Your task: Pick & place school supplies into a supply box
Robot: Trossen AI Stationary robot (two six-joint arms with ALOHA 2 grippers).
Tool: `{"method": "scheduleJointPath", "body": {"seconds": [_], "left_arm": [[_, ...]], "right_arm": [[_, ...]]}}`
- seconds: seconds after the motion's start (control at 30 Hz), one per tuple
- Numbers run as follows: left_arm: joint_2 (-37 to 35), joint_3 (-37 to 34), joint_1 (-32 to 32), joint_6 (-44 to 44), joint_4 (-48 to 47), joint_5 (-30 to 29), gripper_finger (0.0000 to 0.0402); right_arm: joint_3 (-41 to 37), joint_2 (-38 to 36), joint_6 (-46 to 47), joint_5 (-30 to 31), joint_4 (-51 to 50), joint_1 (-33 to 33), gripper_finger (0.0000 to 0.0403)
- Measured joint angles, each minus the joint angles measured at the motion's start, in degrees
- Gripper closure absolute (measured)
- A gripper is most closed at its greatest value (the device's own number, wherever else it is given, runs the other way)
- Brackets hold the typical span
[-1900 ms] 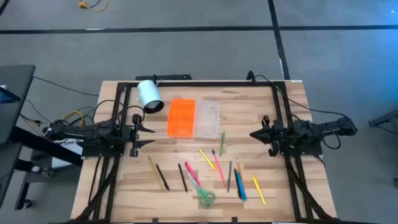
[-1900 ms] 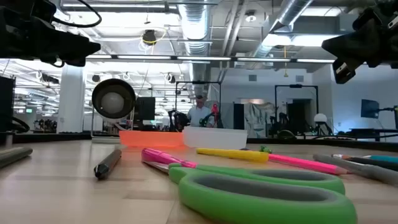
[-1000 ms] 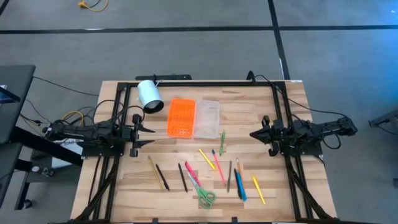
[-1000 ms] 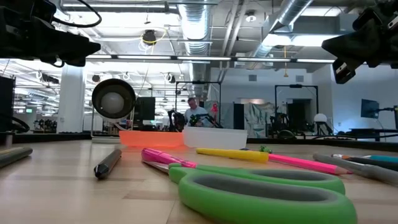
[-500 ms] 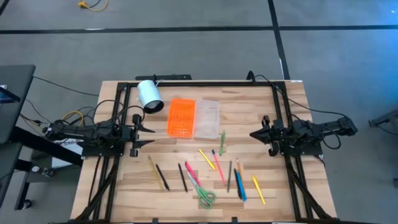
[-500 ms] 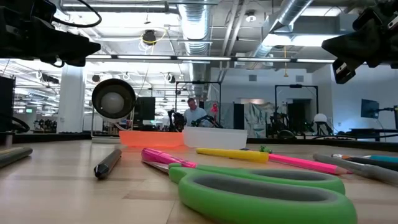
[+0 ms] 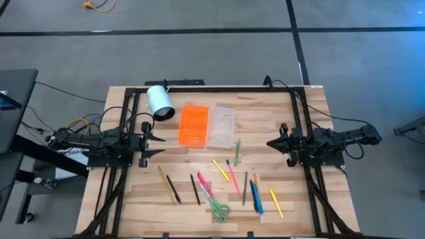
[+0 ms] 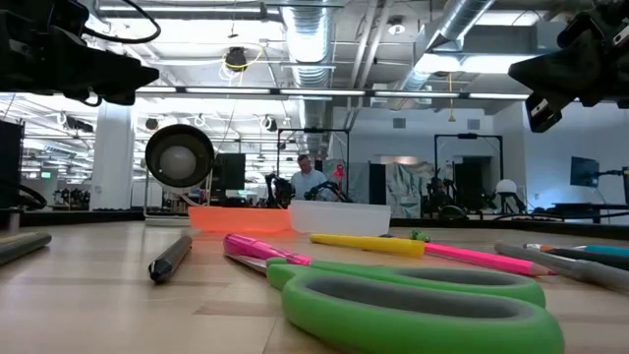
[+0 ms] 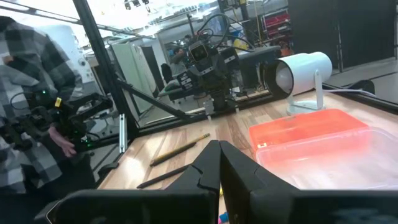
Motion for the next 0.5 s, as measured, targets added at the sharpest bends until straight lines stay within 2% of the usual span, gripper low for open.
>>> {"method": "scheduleJointPath", "body": {"seconds": [0.33,0.5], "left_arm": [[0.0,0.0,0.0,0.0,0.0,0.0,0.0233],[0.0,0.0,0.0,-5.4,0.0,0.0,0.0233]], "right_arm": [[0.0,0.0,0.0,0.0,0.0,0.0,0.0403],[0.0,0.0,0.0,0.0,0.0,0.0,0.0403]]}}
